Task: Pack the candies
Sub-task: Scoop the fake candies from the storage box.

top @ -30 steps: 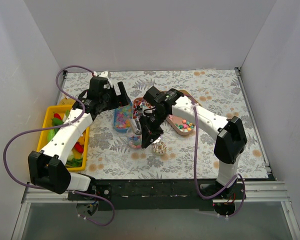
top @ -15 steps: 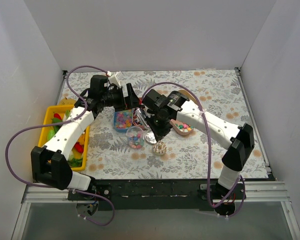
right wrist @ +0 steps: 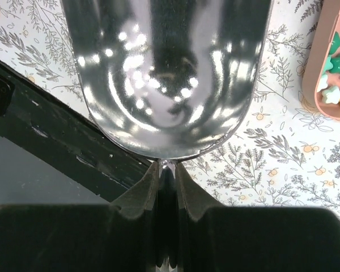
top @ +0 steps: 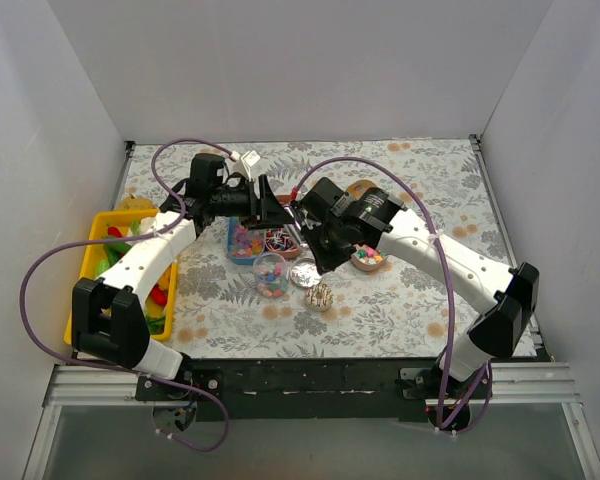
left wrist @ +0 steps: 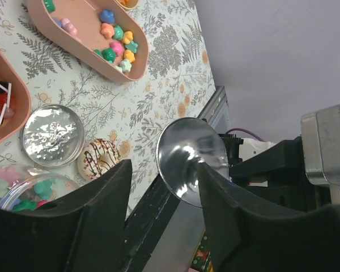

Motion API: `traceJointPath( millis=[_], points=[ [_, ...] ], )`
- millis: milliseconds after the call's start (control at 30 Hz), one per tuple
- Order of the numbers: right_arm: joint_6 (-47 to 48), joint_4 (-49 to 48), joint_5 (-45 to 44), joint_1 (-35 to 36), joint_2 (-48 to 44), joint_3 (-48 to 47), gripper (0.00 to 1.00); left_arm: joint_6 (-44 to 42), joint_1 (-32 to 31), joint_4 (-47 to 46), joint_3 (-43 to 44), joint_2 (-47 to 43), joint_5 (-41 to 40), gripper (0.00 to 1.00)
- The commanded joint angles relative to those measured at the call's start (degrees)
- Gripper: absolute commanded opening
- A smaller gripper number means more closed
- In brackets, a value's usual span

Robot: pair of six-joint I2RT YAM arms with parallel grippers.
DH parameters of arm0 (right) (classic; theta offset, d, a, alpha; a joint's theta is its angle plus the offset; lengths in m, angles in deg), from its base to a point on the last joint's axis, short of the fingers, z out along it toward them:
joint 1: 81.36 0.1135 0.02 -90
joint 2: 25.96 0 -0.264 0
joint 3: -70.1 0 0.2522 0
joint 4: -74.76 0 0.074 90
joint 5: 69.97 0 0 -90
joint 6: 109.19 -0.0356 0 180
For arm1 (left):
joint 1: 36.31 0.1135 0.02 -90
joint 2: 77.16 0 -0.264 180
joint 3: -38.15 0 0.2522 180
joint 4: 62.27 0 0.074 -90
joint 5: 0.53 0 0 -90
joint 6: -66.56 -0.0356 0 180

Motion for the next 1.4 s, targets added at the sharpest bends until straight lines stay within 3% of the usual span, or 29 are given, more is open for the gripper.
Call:
traceJointPath(
  millis=[0,100,133,200,233,367,400,500,767,1033,1200,1367],
  points=[
    [-0.9,-4.4,0.8,0.0,-4.0,0.9,0.01,1.6,-0.1,-1.5,0.3,1.1,2.0,0.39],
    [-1.6,-6.3,1.6,-0.1,-5.7,2.6,0.01,4.0,-0.1,-1.3,0.8,2.4,2.0,0.23],
    [-1.8,-6.7,1.7,0.0,-6.9,3.0,0.01,4.7,0.0,-1.7,0.8,3.2,2.3,0.13],
    [-2.4,-7.9,1.6,0.0,-7.9,4.3,0.01,5.7,0.0,-2.0,0.4,3.9,3.0,0.01],
    [-2.9,-8.0,1.3,0.0,-9.0,4.7,0.01,6.6,0.0,-2.2,0.3,4.4,3.1,0.00],
    [-3.8,-10.2,0.7,-0.1,-11.9,7.6,0.03,8.6,0.0,-2.5,0.1,5.3,3.3,0.00],
    [-4.1,-11.3,0.5,0.0,-13.2,8.7,0.18,9.1,0.0,-2.5,0.3,5.4,3.4,0.00],
    [-4.1,-12.2,-0.7,-0.1,-15.4,9.6,0.37,11.1,0.0,-0.9,1.6,6.5,3.9,0.00],
    [0.6,-13.0,-3.2,0.0,-18.9,11.8,0.59,13.6,0.0,5.2,6.0,9.8,2.7,0.00],
    [3.0,-14.7,-2.6,0.0,-19.7,15.9,0.62,16.0,0.0,7.2,7.5,10.9,3.5,0.00],
    [3.2,-16.7,-6.3,0.0,-19.0,16.8,0.52,17.2,0.1,7.3,6.4,11.3,5.2,0.00],
    [4.1,-19.1,-8.9,0.0,-17.9,17.8,0.49,18.4,0.1,6.9,5.6,11.5,7.0,0.00]
  ],
)
